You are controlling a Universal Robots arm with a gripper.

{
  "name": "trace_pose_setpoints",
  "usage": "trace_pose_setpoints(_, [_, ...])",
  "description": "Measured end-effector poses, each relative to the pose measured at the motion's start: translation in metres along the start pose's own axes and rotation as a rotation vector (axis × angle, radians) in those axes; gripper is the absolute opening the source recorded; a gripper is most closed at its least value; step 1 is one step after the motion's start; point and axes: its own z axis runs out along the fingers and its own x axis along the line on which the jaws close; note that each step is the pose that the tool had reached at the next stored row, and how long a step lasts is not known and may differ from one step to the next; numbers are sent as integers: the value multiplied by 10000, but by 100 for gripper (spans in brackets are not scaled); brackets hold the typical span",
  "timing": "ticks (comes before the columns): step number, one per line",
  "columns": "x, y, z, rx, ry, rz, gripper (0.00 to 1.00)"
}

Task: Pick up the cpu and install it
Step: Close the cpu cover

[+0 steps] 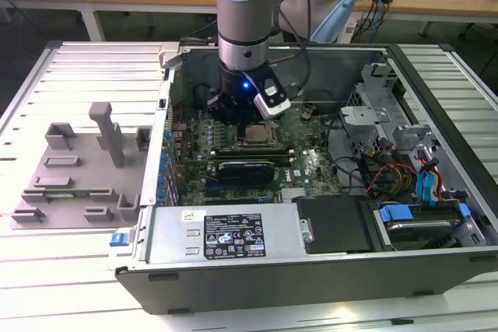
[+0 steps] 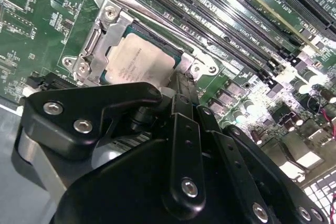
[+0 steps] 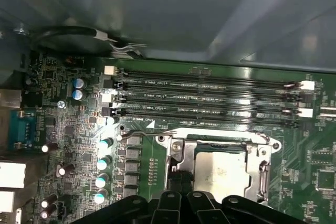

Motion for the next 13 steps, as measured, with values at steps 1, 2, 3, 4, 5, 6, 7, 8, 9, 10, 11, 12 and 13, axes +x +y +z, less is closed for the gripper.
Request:
trace_pose_setpoints(1, [0,0,3,0,0,-1,11])
trace_pose_setpoints(2, [1,0,3,1,0,0,11])
trace_pose_setpoints(3, [1,0,3,1,1,0,11])
trace_pose_setpoints(4, [1,0,3,1,0,0,11])
trace_pose_setpoints(5, [0,1,11,-4,-4,0,11])
trace_pose_setpoints(6, [1,0,12,-1,-1,0,11])
trace_pose_setpoints(7, [1,0,12,0,-1,0,11])
trace_pose_setpoints(8, [1,-1,13,0,0,0,11])
trace_pose_setpoints(9, [2,-14,14,-2,-2,0,11])
trace_pose_setpoints(10, [2,-15,13,-1,0,0,11])
trace_pose_setpoints(11, [3,-17,7,1,1,0,11])
trace_pose_setpoints(12, [2,-16,-7,0,0,0,11])
trace_pose_setpoints(13, [1,-15,-40,-1,-1,0,11])
